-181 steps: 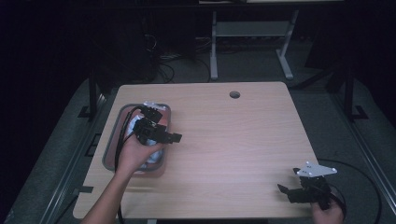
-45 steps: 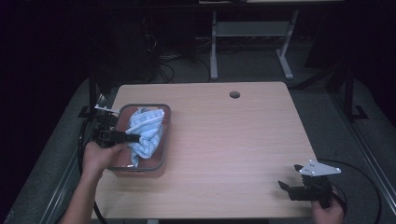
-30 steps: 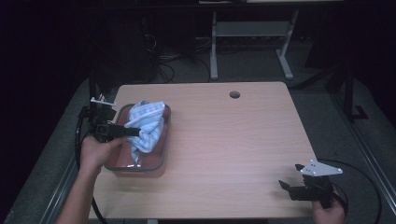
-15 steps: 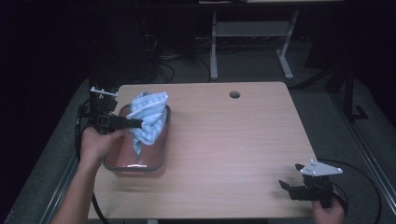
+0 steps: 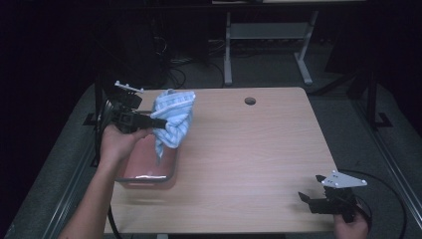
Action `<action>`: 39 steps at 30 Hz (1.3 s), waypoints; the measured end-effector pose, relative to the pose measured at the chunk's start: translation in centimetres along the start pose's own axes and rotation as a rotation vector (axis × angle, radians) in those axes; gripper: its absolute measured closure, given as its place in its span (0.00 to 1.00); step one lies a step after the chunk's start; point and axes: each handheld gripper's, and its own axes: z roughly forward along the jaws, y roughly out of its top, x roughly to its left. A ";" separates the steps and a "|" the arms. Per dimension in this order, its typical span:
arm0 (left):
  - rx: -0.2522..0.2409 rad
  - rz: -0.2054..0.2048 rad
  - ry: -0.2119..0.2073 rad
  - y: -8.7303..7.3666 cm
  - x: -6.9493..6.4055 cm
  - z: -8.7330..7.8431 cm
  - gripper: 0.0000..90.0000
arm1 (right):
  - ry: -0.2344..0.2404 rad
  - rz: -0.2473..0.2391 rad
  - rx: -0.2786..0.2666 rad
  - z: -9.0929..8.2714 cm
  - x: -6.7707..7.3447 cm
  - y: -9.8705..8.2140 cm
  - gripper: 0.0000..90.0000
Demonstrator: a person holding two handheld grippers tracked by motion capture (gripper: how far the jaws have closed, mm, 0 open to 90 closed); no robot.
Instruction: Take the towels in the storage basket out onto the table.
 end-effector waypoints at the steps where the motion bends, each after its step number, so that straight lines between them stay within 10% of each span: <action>1: 0.001 0.007 -0.001 0.1 -0.2 0.1 0.74 | 0.000 0.000 0.000 0.0 0.0 0.0 0.15; 39: 0.063 0.094 -0.050 3.6 -5.7 5.0 0.74 | 0.006 -0.002 -0.003 -0.1 0.0 0.0 0.15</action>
